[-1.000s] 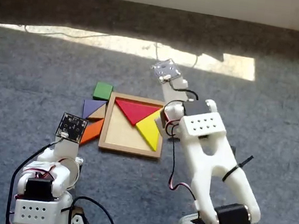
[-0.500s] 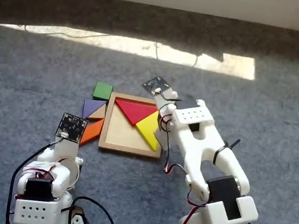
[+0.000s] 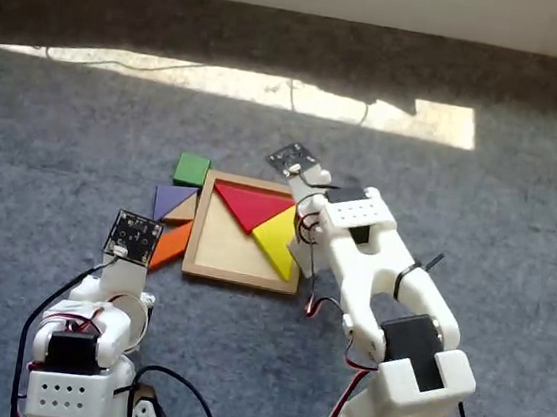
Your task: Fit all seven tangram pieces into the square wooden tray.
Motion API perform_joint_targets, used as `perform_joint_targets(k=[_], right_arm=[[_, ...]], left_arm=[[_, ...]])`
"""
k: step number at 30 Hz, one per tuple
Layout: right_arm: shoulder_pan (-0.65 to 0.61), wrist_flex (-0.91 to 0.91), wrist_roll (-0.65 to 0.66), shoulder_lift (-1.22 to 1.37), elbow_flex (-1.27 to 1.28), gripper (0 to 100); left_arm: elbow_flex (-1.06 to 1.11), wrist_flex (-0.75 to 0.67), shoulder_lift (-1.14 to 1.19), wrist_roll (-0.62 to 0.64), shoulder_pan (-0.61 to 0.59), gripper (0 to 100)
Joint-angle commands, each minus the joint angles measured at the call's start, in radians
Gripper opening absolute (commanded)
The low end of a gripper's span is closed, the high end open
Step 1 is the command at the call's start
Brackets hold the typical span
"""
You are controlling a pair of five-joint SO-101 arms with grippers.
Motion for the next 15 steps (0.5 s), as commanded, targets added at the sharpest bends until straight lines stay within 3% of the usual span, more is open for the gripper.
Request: perform_joint_targets(k=[1, 15], right_arm=[[0.004, -0.053, 0.003, -0.013, -0.013, 23.8], [0.005, -0.143, 0.002, -0.015, -0.004, 16.3]], left_arm=[[0.019, 0.003, -0.035, -0.006, -0.005, 1], [0.019, 0.003, -0.035, -0.006, -0.005, 1]])
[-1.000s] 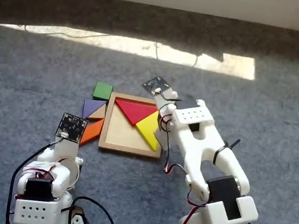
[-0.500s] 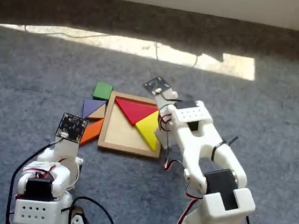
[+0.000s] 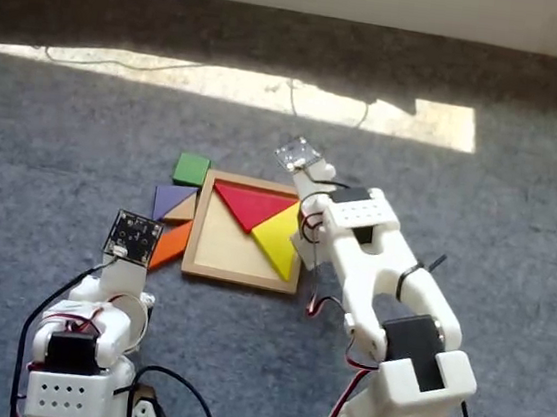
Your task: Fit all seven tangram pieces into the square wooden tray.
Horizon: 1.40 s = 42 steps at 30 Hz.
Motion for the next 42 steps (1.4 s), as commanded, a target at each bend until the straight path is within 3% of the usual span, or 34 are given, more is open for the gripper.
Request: perform_joint_targets(k=[1, 7, 12, 23, 35, 42], right_arm=[[0.002, -0.054, 0.002, -0.015, -0.005, 16.2], [0.016, -0.039, 0.005, -0.022, -0.008, 6.8], [0.038, 0.05, 0.008, -0.042, -0.015, 6.7], [0.015, 0.079, -0.003, -0.424, 0.105, 6.7], [-0.239, 0.074, -0.227, -0.496, 0.134, 6.7], [-0.326, 0.073, -0.494, -0.495, 0.134, 6.7]], left_arm=[[0.019, 0.003, -0.035, -0.006, -0.005, 1], [0.019, 0.003, -0.035, -0.006, -0.005, 1], [0.019, 0.003, -0.035, -0.006, -0.005, 1], [0.019, 0.003, -0.035, -0.006, -0.005, 1], [0.019, 0.003, -0.035, -0.006, -0.005, 1], [0.019, 0.003, -0.035, -0.006, -0.005, 1]])
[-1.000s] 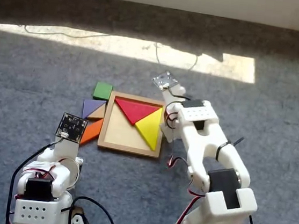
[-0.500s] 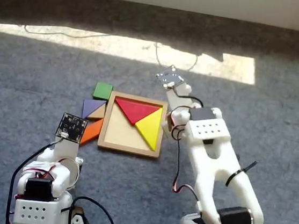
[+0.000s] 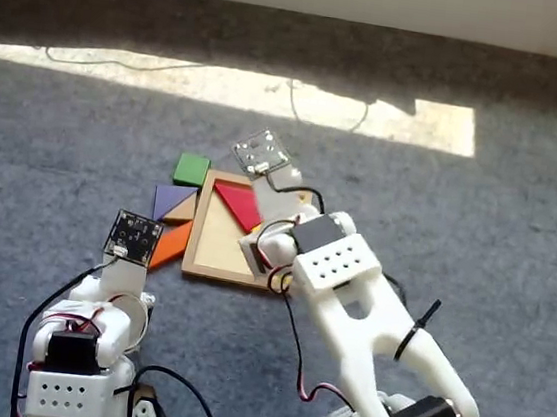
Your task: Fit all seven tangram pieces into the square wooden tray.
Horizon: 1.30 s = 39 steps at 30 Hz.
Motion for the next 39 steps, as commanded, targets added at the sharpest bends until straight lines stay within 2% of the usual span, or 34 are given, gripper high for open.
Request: perform_joint_targets(k=[1, 3, 5, 11, 15, 17, 22, 25, 27, 32, 39], right_arm=[[-0.044, 0.001, -0.158, -0.047, -0.013, 6.7], [-0.061, -0.001, -0.219, -0.047, -0.013, 6.7], [-0.074, -0.007, -0.226, -0.047, -0.013, 6.7], [-0.076, -0.22, -0.23, -0.044, -0.001, 6.6], [-0.074, -0.214, -0.249, 0.004, -0.013, 6.4], [-0.076, -0.202, -0.358, 0.045, -0.013, 6.4], [-0.074, -0.205, -0.848, 0.142, -0.015, 6.7], [-0.077, -0.205, -1.043, 0.145, -0.016, 6.7], [-0.076, -0.205, -1.109, 0.145, -0.015, 6.7], [-0.077, -0.209, -1.166, 0.15, -0.015, 6.7], [-0.07, -0.343, -1.249, 0.156, -0.007, 6.7]], left_arm=[[0.019, 0.003, -0.035, -0.006, -0.005, 1], [0.019, 0.003, -0.035, -0.006, -0.005, 1], [0.019, 0.003, -0.035, -0.006, -0.005, 1], [0.019, 0.003, -0.035, -0.006, -0.005, 1], [0.019, 0.003, -0.035, -0.006, -0.005, 1], [0.019, 0.003, -0.035, -0.006, -0.005, 1], [0.019, 0.003, -0.035, -0.006, -0.005, 1], [0.019, 0.003, -0.035, -0.006, -0.005, 1], [0.019, 0.003, -0.035, -0.006, -0.005, 1], [0.019, 0.003, -0.035, -0.006, -0.005, 1], [0.019, 0.003, -0.035, -0.006, -0.005, 1]])
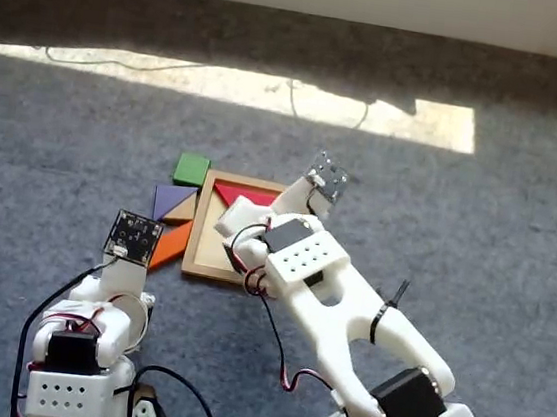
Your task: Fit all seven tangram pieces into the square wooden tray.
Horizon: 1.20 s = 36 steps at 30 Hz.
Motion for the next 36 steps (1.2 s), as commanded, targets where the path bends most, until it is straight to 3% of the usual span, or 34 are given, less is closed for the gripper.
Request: perform_joint_targets(k=[1, 5, 10, 17, 24, 26, 29, 31, 36], right_arm=[[-0.001, -0.058, -0.072, -0.007, -0.007, 6.7], [-0.002, -0.058, -0.118, -0.01, -0.013, 9.2], [-0.018, -0.058, -0.114, -0.008, -0.007, 22.6], [-0.025, -0.053, -0.107, -0.019, -0.008, 22.8], [0.022, 0.025, 0.252, -0.111, -0.007, 22.5], [0.033, 0.036, 0.333, -0.14, -0.007, 17.6], [0.058, 0.033, 0.474, -0.142, -0.013, 0.3], [0.059, 0.033, 0.586, -0.119, -0.013, 2.3], [0.03, 0.03, 0.651, -0.022, -0.016, 0.5]], left_arm=[[0.019, 0.003, -0.035, -0.006, -0.005, 1], [0.019, 0.003, -0.035, -0.006, -0.005, 1], [0.019, 0.003, -0.035, -0.006, -0.005, 1], [0.019, 0.003, -0.035, -0.006, -0.005, 1], [0.019, 0.003, -0.035, -0.006, -0.005, 1], [0.019, 0.003, -0.035, -0.006, -0.005, 1], [0.019, 0.003, -0.035, -0.006, -0.005, 1], [0.019, 0.003, -0.035, -0.006, -0.005, 1], [0.019, 0.003, -0.035, -0.006, -0.005, 1]])
